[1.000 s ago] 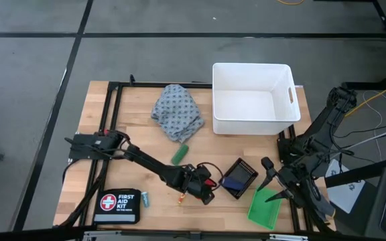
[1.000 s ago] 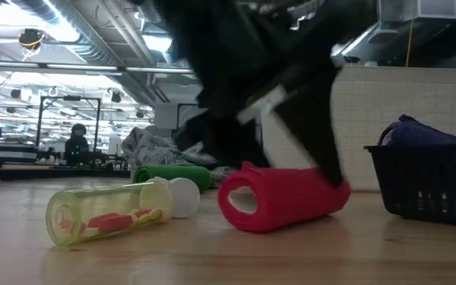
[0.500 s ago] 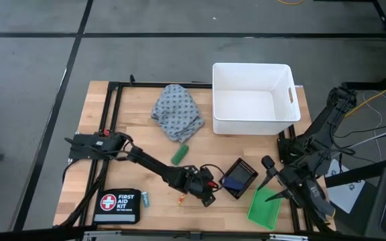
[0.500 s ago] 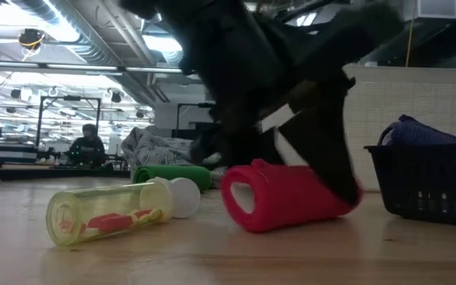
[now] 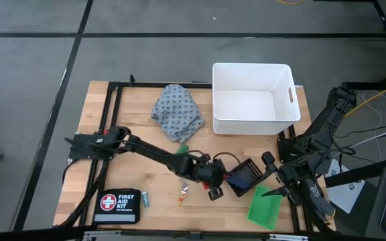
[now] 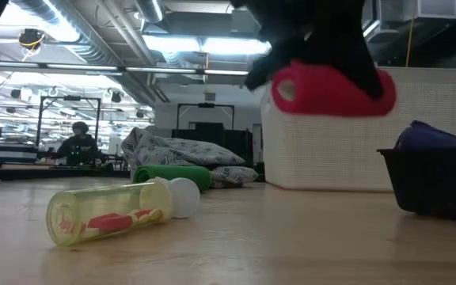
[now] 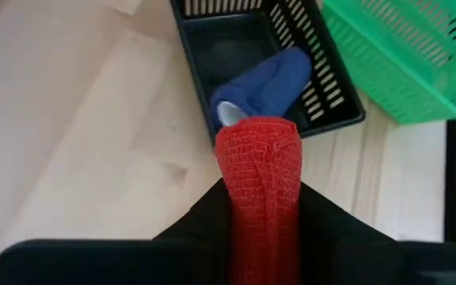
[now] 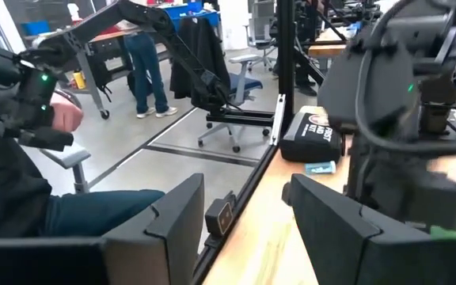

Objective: Pick & Place Medicine items
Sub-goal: Put the red bandage into the black bin

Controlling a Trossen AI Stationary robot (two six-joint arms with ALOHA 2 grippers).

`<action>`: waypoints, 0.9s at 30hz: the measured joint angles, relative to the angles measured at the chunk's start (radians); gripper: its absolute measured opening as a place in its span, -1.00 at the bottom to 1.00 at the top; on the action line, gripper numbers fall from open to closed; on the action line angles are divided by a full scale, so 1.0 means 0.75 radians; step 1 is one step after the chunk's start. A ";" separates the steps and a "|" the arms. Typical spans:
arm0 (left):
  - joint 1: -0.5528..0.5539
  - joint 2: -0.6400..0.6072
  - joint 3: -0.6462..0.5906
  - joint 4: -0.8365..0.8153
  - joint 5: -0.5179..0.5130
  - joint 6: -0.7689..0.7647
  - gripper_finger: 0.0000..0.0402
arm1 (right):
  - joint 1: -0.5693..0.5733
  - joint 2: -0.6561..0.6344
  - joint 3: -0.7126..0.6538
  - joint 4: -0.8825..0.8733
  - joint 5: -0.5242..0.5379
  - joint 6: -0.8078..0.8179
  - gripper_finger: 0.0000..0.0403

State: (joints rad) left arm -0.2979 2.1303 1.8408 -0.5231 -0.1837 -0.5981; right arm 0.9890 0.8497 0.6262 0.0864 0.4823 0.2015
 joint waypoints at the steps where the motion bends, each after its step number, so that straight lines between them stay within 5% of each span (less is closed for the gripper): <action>1: 0.005 0.000 0.025 -0.024 -0.001 0.015 -0.55 | 0.000 0.000 0.000 0.000 0.000 0.000 -0.06; 11: 0.087 -0.003 0.133 -0.010 -0.001 0.202 -0.55 | 0.000 0.000 0.000 0.005 0.000 0.000 -0.06; 27: 0.235 0.212 0.133 0.685 0.281 0.440 -0.53 | 0.000 0.000 -0.001 0.004 -0.005 -0.001 -0.06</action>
State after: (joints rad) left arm -0.1214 2.2890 1.9404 -0.0093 0.0269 -0.2684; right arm 0.9890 0.8497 0.6258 0.0891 0.4786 0.2008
